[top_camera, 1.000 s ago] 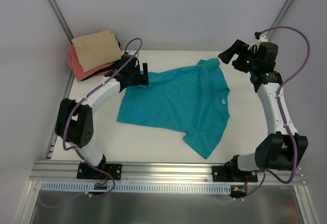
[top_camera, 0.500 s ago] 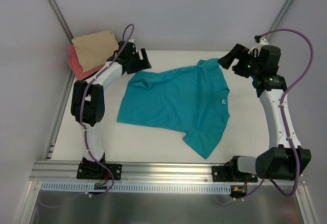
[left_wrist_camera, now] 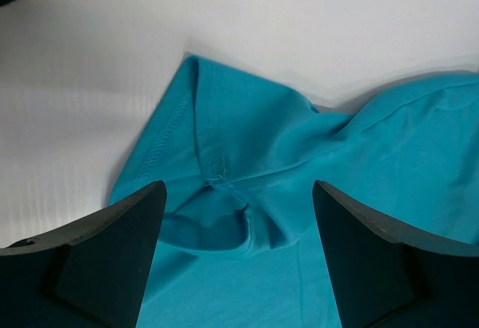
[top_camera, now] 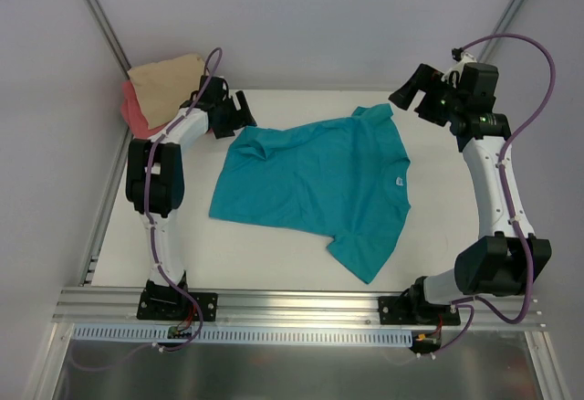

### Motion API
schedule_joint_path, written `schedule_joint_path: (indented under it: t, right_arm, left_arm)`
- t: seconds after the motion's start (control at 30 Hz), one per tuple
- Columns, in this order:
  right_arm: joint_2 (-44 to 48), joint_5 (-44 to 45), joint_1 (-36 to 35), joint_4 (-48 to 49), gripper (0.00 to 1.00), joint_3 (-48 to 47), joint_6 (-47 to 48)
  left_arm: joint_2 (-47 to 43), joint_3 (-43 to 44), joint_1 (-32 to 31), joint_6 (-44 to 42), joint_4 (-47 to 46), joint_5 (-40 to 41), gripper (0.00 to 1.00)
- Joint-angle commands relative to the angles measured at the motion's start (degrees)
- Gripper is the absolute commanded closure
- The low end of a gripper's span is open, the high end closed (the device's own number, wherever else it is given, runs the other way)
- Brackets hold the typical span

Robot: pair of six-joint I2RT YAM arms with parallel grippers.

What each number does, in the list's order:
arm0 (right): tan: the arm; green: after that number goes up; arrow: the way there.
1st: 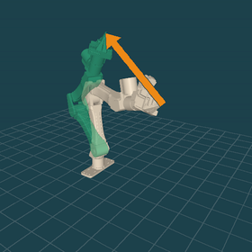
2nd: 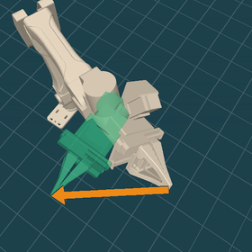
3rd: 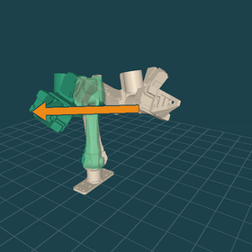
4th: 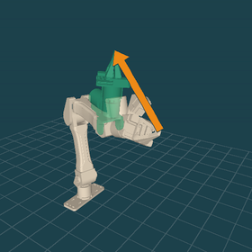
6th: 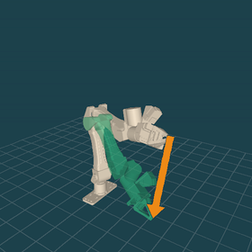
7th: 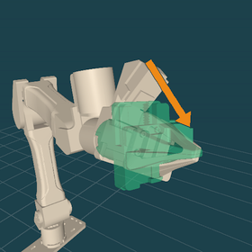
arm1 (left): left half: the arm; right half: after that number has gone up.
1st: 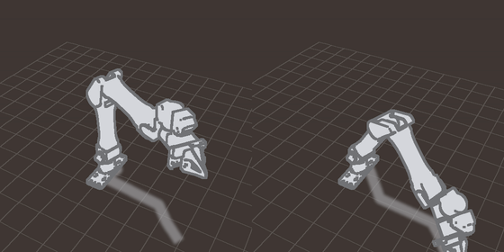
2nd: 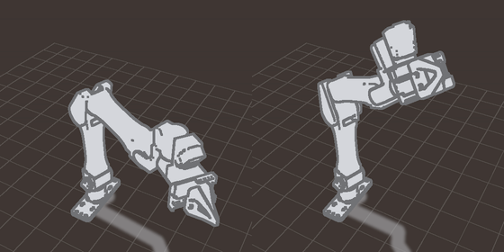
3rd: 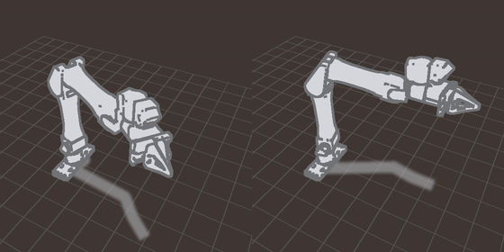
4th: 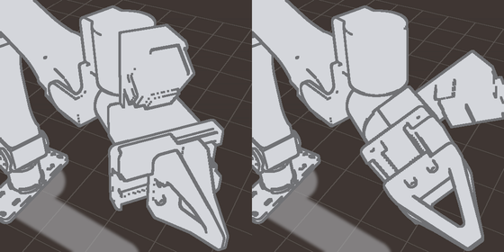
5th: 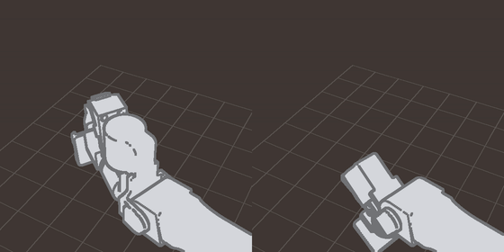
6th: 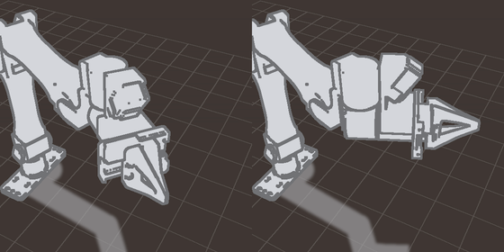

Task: Fold and stack the t-shirts
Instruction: Flatten out the tshirt

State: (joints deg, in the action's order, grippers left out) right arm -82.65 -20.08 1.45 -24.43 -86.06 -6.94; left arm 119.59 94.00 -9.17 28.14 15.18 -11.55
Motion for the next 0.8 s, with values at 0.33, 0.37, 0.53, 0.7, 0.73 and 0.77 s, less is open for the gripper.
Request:
schedule_joint_path:
  t: [0.33, 0.37, 0.53, 0.7, 0.73, 0.77]
  right_arm:
    - [0.6, 0.1, 0.0, -2.0, 0.01, -2.4, 2.9]
    - [0.6, 0.2, 0.0, -2.1, 0.00, -2.2, 3.0]
    - [1.2, 0.3, 0.5, -2.2, 0.00, -1.9, 2.9]
    - [1.3, -0.1, 0.8, -2.3, 0.00, -1.8, 2.5]
    - [1.4, -0.1, 0.9, -2.4, 0.01, -1.9, 2.5]
    - [1.5, -0.1, 1.0, -2.5, 0.01, -1.9, 2.5]
  left_arm:
    - [2.6, -0.8, -0.1, 4.2, 3.0, -4.7, 0.22]
    - [2.6, -1.2, -0.1, 4.3, 3.0, -4.8, 0.22]
    - [3.5, -1.4, -0.1, 4.6, 2.8, -6.0, 0.34]
    - [4.5, -1.5, -0.1, 5.5, 2.0, -7.6, 0.45]
    - [4.7, -1.5, -0.1, 5.5, 1.7, -7.7, 0.47]
    - [4.9, -1.5, -0.1, 5.6, 1.6, -8.0, 0.50]
